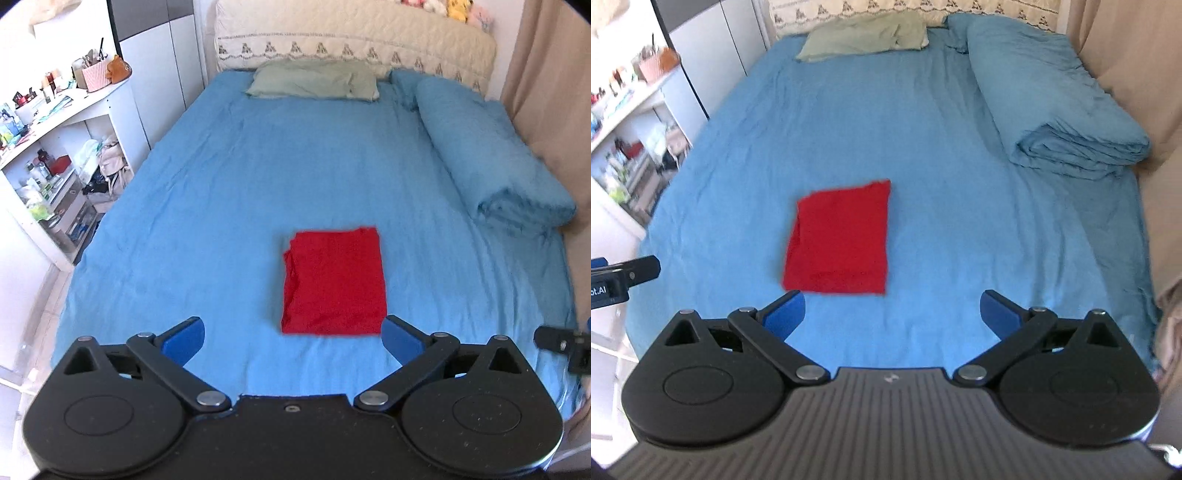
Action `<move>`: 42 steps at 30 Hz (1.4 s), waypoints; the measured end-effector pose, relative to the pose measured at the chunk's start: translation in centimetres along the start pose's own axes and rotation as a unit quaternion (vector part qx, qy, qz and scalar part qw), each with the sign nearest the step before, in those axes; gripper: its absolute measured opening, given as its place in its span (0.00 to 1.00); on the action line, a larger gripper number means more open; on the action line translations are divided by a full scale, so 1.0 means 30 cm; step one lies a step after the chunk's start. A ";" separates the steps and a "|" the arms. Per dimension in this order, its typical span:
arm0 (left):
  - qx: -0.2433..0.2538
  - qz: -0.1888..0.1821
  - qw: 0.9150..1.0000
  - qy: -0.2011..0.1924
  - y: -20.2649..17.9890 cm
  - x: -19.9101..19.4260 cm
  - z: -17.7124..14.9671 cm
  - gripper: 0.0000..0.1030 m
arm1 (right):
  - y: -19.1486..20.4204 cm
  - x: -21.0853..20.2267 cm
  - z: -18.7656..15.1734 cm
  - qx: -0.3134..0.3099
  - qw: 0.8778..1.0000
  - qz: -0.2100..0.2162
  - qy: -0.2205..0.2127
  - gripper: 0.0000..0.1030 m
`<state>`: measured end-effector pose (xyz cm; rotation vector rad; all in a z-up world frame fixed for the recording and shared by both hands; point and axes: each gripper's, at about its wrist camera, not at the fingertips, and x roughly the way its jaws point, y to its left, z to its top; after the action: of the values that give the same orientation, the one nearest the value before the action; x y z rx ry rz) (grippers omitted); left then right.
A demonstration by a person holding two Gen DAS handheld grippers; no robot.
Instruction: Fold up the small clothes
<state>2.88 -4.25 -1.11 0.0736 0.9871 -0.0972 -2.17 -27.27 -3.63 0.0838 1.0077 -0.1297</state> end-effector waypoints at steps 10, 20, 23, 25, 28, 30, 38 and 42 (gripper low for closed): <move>0.011 0.008 1.000 0.010 -0.037 -0.051 -0.105 1.00 | 0.015 -0.019 -0.125 0.000 1.000 -0.021 0.019 1.00; 0.007 0.011 1.000 0.002 -0.029 -0.077 -0.106 1.00 | 0.010 -0.043 -0.137 0.002 1.000 -0.026 0.011 1.00; 0.007 0.014 1.000 -0.003 -0.028 -0.085 -0.106 1.00 | 0.002 -0.045 -0.134 0.001 1.000 -0.026 0.009 1.00; 0.007 0.016 1.000 -0.005 -0.036 -0.090 -0.108 1.00 | 0.004 -0.047 -0.134 0.002 1.000 -0.026 0.008 1.00; 0.007 0.019 1.000 -0.008 -0.056 -0.097 -0.116 1.00 | 0.003 -0.048 -0.134 0.004 1.000 -0.026 0.007 1.00; 0.010 0.021 1.000 -0.011 -0.062 -0.100 -0.116 1.00 | 0.006 -0.050 -0.134 0.004 1.000 -0.027 0.007 1.00; 0.015 0.024 0.999 -0.016 -0.068 -0.106 -0.115 1.00 | 0.004 -0.055 -0.133 0.006 1.000 -0.027 0.007 1.00; 0.015 0.024 0.999 -0.015 -0.071 -0.107 -0.116 1.00 | 0.005 -0.055 -0.133 0.006 1.000 -0.027 0.007 1.00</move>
<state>-2.00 -5.85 -0.37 0.1233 0.9530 -0.0692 -6.36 -26.48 -4.36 0.0687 1.0240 -0.1855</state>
